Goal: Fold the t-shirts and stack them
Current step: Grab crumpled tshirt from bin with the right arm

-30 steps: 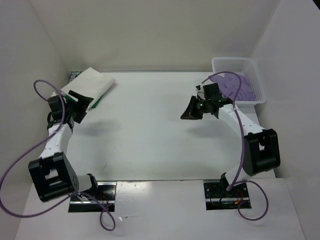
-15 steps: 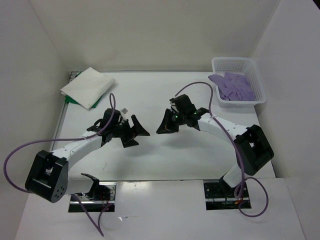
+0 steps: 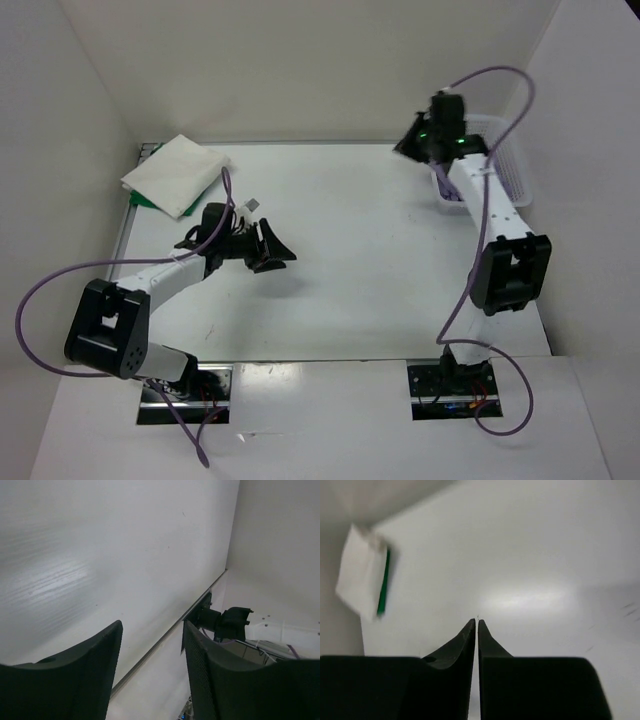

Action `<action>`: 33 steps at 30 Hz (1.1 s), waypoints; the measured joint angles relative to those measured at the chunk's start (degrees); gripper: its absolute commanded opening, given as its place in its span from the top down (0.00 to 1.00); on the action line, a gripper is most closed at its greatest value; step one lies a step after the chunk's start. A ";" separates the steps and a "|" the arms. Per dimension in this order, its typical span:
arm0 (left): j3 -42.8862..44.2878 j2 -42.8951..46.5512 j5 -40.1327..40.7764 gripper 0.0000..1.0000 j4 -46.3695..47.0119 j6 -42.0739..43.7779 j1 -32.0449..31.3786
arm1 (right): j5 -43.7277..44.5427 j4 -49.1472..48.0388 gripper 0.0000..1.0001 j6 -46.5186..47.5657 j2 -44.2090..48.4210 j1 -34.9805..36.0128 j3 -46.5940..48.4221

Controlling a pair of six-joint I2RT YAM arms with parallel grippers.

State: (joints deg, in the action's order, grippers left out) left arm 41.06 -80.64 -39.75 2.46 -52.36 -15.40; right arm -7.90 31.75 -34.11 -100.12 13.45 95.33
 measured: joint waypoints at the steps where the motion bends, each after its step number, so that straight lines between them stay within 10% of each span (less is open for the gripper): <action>1: 0.37 0.00 -0.20 0.48 -0.15 0.39 0.02 | 1.25 0.02 0.82 1.38 -0.79 -4.48 3.13; 6: 2.19 -0.02 0.57 0.59 -1.97 3.72 0.24 | 11.93 2.64 0.38 6.97 -6.69 -17.55 13.18; 9: 3.45 -0.04 1.33 0.40 -3.32 5.51 0.26 | 14.60 4.87 0.24 7.98 -10.88 -19.30 14.40; 15: 3.67 -0.09 2.05 0.21 -3.91 6.08 0.28 | 13.18 8.24 0.13 7.04 -19.37 -24.30 14.34; 24: 3.67 -0.13 2.40 0.21 -4.09 6.10 0.28 | 10.40 8.09 0.11 4.09 -26.95 -25.70 16.28; 29: 3.67 -0.09 3.58 0.21 -4.59 6.10 0.28 | 6.91 5.53 0.68 1.29 -31.12 -25.68 19.54; 33: 3.67 0.70 4.74 0.21 -5.40 6.08 0.28 | 5.18 3.93 0.93 -0.74 -31.58 -25.70 19.41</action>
State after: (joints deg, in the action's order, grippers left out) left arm 44.73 -79.94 -35.00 -2.94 -46.28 -15.11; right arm -2.72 35.68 -34.85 -131.70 -12.25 114.74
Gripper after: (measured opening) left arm 0.786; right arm 0.152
